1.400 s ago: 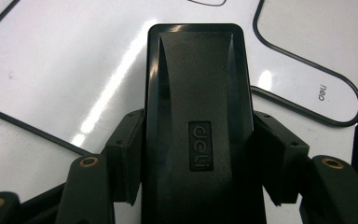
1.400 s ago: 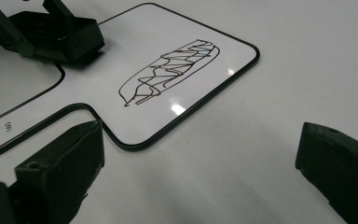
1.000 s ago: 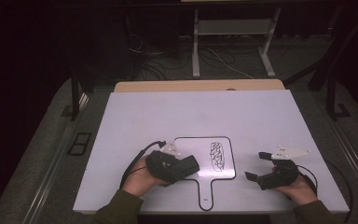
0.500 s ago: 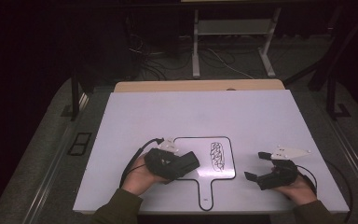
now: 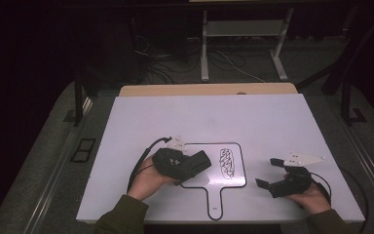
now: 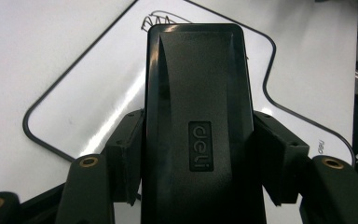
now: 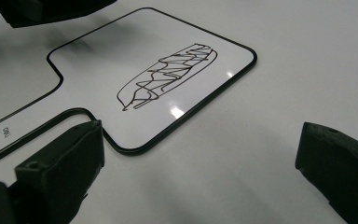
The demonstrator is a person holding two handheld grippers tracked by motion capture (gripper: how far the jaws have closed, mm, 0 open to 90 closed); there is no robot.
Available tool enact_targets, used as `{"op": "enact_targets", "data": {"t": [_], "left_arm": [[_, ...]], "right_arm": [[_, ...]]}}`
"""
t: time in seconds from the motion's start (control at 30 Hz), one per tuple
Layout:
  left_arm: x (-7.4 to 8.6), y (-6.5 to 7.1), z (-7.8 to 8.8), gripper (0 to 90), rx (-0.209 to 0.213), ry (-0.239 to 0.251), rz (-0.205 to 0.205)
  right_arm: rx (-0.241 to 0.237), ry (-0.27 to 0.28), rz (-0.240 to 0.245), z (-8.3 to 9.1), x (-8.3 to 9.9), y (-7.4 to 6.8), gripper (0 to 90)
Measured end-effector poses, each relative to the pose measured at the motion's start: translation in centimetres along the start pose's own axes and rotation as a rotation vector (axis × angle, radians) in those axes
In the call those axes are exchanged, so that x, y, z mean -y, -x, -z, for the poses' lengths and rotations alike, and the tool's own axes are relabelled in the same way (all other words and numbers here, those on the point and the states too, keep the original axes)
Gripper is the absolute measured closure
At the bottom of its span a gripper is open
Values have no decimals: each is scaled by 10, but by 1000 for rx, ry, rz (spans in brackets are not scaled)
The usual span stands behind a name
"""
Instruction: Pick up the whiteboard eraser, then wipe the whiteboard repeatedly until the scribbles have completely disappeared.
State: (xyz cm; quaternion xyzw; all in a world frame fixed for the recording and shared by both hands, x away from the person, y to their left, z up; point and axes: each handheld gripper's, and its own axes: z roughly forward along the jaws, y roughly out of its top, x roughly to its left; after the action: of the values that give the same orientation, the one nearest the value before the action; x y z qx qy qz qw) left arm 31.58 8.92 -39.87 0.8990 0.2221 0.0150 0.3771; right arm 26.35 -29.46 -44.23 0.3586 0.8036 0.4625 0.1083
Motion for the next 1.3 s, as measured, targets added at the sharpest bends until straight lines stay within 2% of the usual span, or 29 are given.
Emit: {"op": "enact_targets", "data": {"t": [0.37, 0.67, 0.83, 0.9, 1.23, 1.3], "left_arm": [[-21, -6, -5, 392, -8, 26, -22], [-41, -12, -16, 392, -15, 37, -39], [-52, -14, -30, 392, -19, 36, -45], [-57, -15, -37, 392, -16, 24, -57], [-76, -20, -75, 393, -11, -20, -67], [-79, -23, -80, 393, -21, -34, -89]], "right_arm": [[2, 1, -5, 0, 0, 1, 2], [6, 1, -11, 0, 0, 2, 3], [7, 0, -16, 0, 1, 2, 2], [7, 3, -20, 0, 1, 2, 2], [8, 6, -17, 1, 1, 3, 2], [8, 6, -21, 1, 1, 3, 2]]}}
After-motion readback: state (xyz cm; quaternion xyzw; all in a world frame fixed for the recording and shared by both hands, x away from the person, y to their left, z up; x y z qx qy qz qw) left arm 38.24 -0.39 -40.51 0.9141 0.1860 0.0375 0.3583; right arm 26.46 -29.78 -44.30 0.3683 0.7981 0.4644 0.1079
